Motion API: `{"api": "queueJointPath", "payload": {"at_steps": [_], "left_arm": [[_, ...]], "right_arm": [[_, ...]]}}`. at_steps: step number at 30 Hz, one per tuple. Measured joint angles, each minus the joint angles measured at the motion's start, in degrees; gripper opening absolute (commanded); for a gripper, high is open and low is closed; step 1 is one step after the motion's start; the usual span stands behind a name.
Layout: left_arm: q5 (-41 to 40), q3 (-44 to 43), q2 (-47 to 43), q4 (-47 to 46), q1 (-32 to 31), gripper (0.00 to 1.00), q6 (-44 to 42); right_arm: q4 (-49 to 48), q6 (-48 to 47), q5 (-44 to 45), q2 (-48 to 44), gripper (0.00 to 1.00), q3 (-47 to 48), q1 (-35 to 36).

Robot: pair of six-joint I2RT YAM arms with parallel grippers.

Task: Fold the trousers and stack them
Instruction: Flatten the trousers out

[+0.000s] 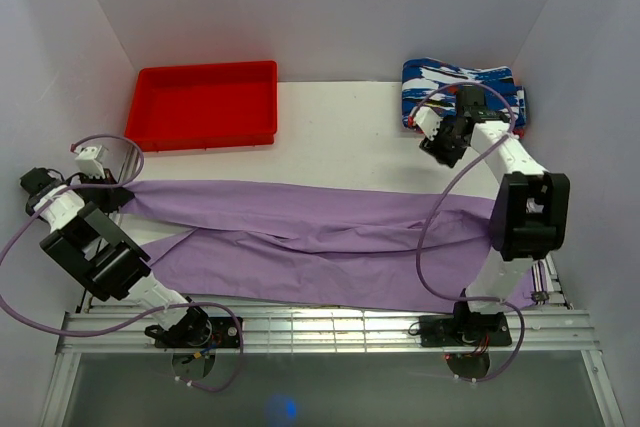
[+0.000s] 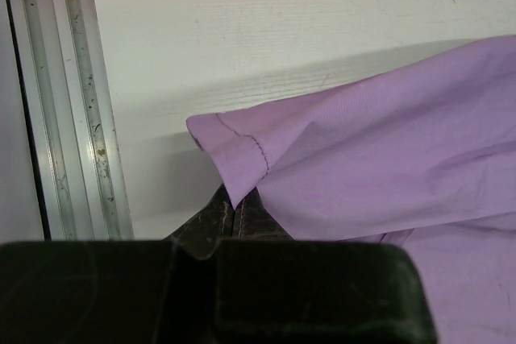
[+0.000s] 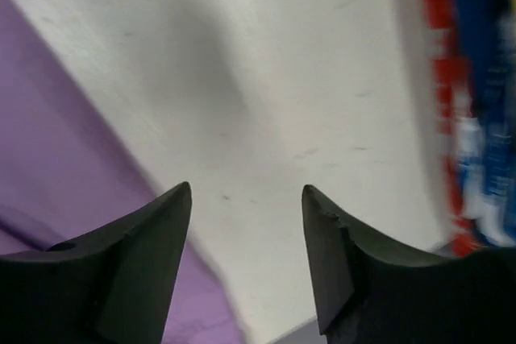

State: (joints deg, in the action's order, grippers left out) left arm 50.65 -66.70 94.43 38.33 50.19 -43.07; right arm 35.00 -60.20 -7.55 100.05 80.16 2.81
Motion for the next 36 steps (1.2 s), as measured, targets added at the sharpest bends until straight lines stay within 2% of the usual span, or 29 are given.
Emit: {"api": "queueJointPath", "payload": {"at_steps": [1, 2, 3, 7, 11, 14, 17, 18, 20, 21, 26, 30, 36], "left_arm": [[-0.02, 0.0, 0.04, 0.0, 0.0, 0.0, 0.04], [0.0, 0.0, 0.11, 0.04, 0.0, 0.0, 0.04], [0.02, -0.02, 0.22, 0.07, 0.0, 0.0, 0.02], [-0.02, 0.0, 0.79, 0.2, 0.0, 0.0, -0.22], [-0.02, 0.0, 0.79, 0.24, 0.0, 0.0, -0.57], [-0.02, 0.0, 0.83, 0.26, 0.0, 0.0, -0.74], [-0.04, 0.0, 0.98, 0.31, 0.0, 0.0, -1.01], [-0.04, 0.0, 1.07, 0.33, 0.0, 0.0, -1.07], [-0.04, 0.0, 1.27, 0.42, 0.0, 0.0, -1.11], [-0.09, 0.0, 1.36, 0.44, 0.0, 0.0, -1.18], [-0.09, 0.0, 1.49, 0.76, 0.0, 0.0, -1.73], [-0.04, 0.22, 1.31, 1.33, -0.02, 0.0, -2.05], [0.07, 4.92, -3.34, -1.38, -0.02, 0.0, -0.22]], "right_arm": [[2.75, -0.07, -1.79, 2.34, 0.75, 1.14, -0.02], [5.57, -0.37, -3.41, 4.17, 0.79, 1.62, -0.02], [8.39, -0.74, -4.85, 5.51, 0.89, 1.77, 0.02], [17.84, -1.55, -9.75, 9.14, 0.93, 2.54, 0.31], [21.86, -1.86, -12.26, 11.3, 0.93, 2.99, 0.74], [23.04, -2.05, -13.0, 12.94, 0.86, 2.99, 1.11], [23.12, -2.64, -12.7, 14.8, 0.66, 2.69, 1.57], [22.86, -2.75, -12.48, 14.8, 0.5, 2.47, 1.79], [21.94, -3.37, -11.72, 14.78, 0.31, 1.79, 1.95], [21.75, -3.39, -11.41, 14.75, 0.1, 1.49, 1.99], [21.55, -2.99, -9.33, 12.85, 0.08, 0.5, 2.1], [20.02, -1.7, -6.58, 5.14, 0.08, 0.57, 1.88], [8.31, -0.11, -0.04, -7.54, 0.08, 0.61, 1.7]]}}
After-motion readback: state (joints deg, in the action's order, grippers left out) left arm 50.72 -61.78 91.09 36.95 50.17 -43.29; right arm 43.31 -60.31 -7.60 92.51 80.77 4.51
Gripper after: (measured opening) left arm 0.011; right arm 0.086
